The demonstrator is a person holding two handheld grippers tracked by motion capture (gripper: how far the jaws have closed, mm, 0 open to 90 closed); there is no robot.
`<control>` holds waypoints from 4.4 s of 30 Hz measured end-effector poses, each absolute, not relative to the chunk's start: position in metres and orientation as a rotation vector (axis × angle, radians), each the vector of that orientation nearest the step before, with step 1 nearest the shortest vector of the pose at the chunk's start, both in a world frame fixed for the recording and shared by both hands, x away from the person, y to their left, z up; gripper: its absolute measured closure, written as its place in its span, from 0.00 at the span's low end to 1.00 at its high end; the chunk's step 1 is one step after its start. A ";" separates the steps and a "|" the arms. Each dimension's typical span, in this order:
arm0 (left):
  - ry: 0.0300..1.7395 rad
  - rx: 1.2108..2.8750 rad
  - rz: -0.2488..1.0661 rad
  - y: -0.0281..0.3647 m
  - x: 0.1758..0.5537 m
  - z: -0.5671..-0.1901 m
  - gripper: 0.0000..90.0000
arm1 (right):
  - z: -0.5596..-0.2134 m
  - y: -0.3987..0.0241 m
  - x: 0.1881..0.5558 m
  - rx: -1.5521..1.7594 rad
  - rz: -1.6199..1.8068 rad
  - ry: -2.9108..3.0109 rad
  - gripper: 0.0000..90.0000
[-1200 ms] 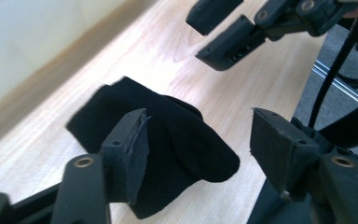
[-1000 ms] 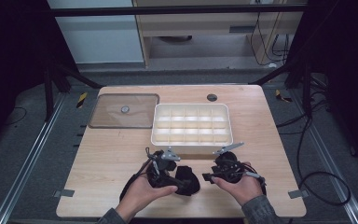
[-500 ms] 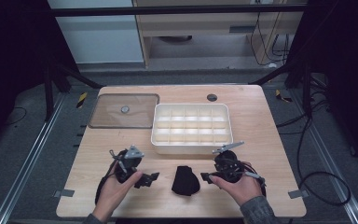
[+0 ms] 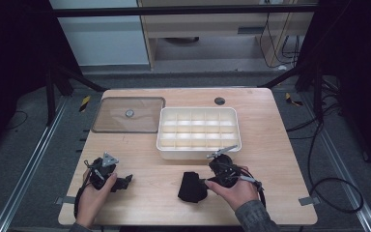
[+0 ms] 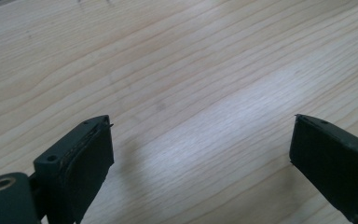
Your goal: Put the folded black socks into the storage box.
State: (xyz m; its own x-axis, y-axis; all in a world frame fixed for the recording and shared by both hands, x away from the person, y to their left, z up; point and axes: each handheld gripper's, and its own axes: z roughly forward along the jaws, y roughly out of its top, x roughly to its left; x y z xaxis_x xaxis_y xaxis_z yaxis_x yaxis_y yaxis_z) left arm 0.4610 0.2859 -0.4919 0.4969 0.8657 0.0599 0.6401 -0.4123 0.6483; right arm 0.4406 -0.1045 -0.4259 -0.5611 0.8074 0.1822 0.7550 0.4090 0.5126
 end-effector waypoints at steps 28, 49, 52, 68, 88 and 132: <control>1.235 2.107 0.523 0.303 0.462 -0.507 0.00 | -0.439 -0.077 0.451 1.436 0.820 2.630 0.38; 1.209 2.094 0.527 0.298 0.462 -0.509 0.00 | -0.466 -0.075 0.447 1.496 0.796 2.629 0.50; 1.209 2.097 0.525 0.298 0.462 -0.508 0.00 | -0.467 -0.075 0.446 1.508 0.794 2.624 0.50; 1.197 2.100 0.522 0.298 0.462 -0.509 0.00 | -0.467 -0.070 0.442 1.441 0.825 2.645 0.78; 1.171 2.107 0.509 0.300 0.464 -0.509 0.00 | -0.442 -0.089 0.436 1.397 0.922 2.598 0.83; 1.168 2.109 0.510 0.299 0.464 -0.509 0.00 | -0.384 -0.191 0.436 1.417 0.814 2.416 0.82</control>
State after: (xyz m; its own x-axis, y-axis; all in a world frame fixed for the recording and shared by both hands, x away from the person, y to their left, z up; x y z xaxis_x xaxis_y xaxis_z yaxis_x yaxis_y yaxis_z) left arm 0.4639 0.2987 -0.5088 0.5242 0.8514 0.0176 0.5919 -0.3791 0.7112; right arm 0.4361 -0.1911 -0.3835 -0.5086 0.8570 0.0834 0.7326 0.3798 0.5649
